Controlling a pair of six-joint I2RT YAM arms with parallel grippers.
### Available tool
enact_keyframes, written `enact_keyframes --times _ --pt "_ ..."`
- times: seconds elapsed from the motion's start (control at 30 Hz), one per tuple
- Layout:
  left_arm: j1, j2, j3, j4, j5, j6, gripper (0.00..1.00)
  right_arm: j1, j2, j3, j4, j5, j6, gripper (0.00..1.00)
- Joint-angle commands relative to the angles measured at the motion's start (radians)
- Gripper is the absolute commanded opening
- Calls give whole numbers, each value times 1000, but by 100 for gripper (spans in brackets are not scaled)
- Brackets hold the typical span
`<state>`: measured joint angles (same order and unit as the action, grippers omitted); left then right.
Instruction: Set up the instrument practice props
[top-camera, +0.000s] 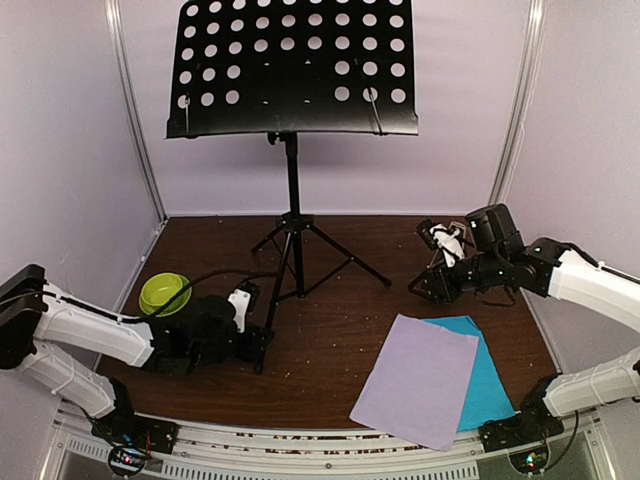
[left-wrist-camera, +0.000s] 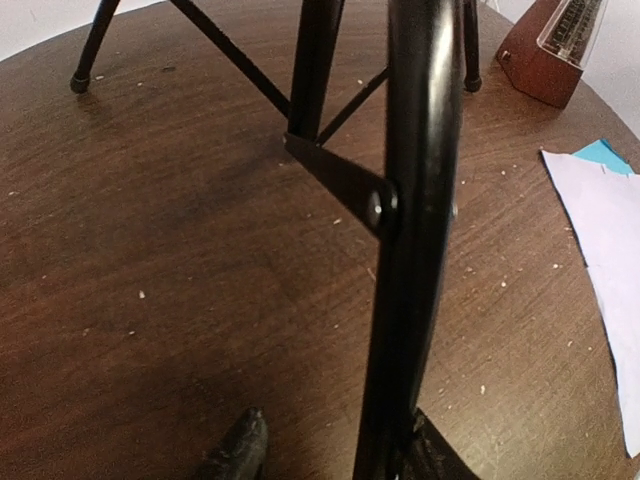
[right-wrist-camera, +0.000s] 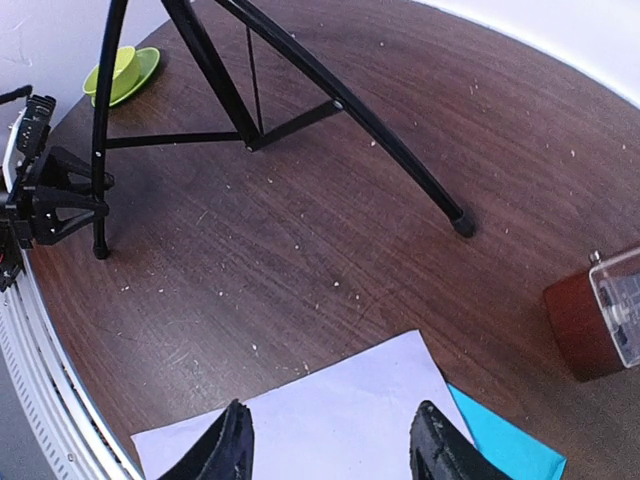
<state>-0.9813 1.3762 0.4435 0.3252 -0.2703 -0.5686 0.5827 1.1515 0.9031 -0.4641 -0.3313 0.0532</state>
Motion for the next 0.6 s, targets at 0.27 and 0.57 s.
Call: enact_keyframes --times 0.27,0.57 --pt "-32 -262 75 -270 -71 262 72 -58 -57 -68 -260 80 319 55" --pt "-175 -89 241 -294 72 373 71 -322 -189 -244 -281 45 443 56"
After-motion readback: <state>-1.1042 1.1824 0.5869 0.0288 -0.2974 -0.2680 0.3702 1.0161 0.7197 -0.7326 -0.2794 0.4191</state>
